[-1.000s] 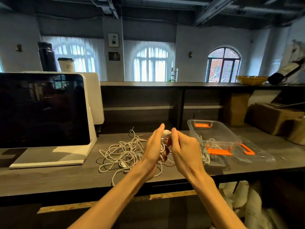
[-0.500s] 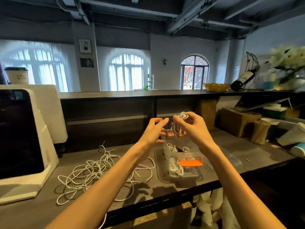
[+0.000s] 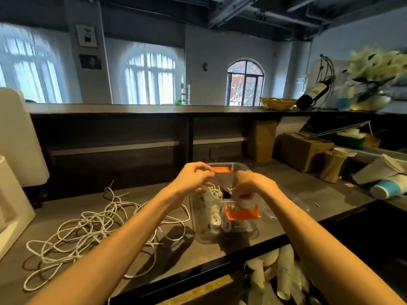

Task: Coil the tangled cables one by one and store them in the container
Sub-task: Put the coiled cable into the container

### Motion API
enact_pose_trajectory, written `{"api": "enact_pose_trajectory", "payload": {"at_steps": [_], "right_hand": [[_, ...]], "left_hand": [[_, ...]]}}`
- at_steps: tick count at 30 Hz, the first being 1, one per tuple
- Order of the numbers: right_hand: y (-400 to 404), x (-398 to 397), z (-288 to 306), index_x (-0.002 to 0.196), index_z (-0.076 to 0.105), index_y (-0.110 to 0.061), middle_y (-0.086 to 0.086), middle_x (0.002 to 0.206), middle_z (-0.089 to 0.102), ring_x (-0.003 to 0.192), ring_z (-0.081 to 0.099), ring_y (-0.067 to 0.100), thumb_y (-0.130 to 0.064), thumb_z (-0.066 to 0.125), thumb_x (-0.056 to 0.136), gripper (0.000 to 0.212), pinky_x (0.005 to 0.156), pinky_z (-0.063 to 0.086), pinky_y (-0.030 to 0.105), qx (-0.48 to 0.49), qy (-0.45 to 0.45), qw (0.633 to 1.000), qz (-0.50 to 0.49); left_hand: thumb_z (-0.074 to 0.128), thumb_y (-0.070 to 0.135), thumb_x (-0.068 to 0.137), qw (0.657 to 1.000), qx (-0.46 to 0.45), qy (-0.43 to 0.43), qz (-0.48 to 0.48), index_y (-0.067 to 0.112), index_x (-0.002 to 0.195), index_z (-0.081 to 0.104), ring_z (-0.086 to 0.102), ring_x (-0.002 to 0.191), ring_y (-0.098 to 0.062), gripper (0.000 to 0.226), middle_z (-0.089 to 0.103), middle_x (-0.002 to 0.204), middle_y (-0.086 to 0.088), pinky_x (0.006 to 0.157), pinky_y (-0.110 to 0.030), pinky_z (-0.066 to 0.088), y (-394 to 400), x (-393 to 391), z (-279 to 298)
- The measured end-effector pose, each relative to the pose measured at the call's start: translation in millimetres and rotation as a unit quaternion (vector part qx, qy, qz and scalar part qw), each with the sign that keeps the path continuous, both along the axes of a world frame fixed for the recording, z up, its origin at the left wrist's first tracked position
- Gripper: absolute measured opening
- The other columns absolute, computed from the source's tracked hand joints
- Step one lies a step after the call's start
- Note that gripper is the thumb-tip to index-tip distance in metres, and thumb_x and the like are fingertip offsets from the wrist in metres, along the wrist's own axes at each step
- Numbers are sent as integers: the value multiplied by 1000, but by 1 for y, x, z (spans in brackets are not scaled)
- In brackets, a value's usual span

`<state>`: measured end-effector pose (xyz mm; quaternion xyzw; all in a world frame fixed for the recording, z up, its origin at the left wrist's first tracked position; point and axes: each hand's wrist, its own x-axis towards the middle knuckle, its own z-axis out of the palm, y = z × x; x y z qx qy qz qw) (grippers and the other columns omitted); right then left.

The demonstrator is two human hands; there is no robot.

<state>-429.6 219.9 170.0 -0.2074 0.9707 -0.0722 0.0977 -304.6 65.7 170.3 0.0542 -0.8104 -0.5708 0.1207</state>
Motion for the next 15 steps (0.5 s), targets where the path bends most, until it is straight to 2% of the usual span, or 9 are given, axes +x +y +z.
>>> {"api": "enact_pose_trajectory", "payload": {"at_steps": [2, 4, 6, 8, 12, 15], "right_hand": [[-1, -2, -6, 83, 73, -11, 2, 70, 64, 57, 59, 12, -13, 71, 82, 3, 47, 44, 20, 41, -22, 999, 13], [-1, -5, -9, 94, 76, -12, 2, 78, 66, 63, 61, 13, -15, 72, 85, 11, 52, 49, 22, 32, -46, 998, 18], [0, -5, -6, 102, 76, -14, 2, 89, 71, 77, 67, 15, -23, 78, 84, 20, 66, 58, 27, 3, -34, 999, 22], [1, 1, 1, 102, 76, -15, 4, 95, 73, 86, 69, 17, -30, 79, 85, 23, 80, 62, 34, -41, 9, 999, 31], [-4, 30, 16, 97, 77, -16, 1, 89, 74, 80, 71, 14, -39, 79, 87, 25, 80, 63, 38, -150, 67, 984, 64], [-16, 62, 27, 95, 77, -17, 0, 85, 74, 79, 70, 13, -42, 75, 90, 26, 77, 62, 36, -179, 65, 976, 108]], "left_hand": [[61, 18, 99, 1000, 5, 1, -1, 16, 108, 70, 68, 93, -13, 13, 66, 110, -4, 69, -24, 53, -3, -2, -7], [61, 17, 99, 1000, 9, -4, -5, 16, 108, 70, 69, 96, -16, 13, 66, 111, -6, 72, -26, 56, -6, -1, -10], [61, 16, 99, 1000, 10, -7, -8, 15, 107, 70, 69, 97, -18, 12, 67, 112, -7, 71, -26, 57, -11, 3, -11], [60, 15, 99, 1000, 11, -7, -9, 14, 107, 71, 69, 99, -20, 13, 67, 113, -8, 69, -25, 57, -15, 9, -10], [58, 14, 101, 1000, 7, -4, -2, 13, 109, 70, 68, 95, -18, 15, 67, 112, -10, 67, -23, 56, -26, 30, -7], [58, 16, 101, 1000, 4, -1, 12, 15, 108, 71, 70, 98, -20, 15, 68, 112, -9, 81, -36, 59, -37, 51, -5]]}}
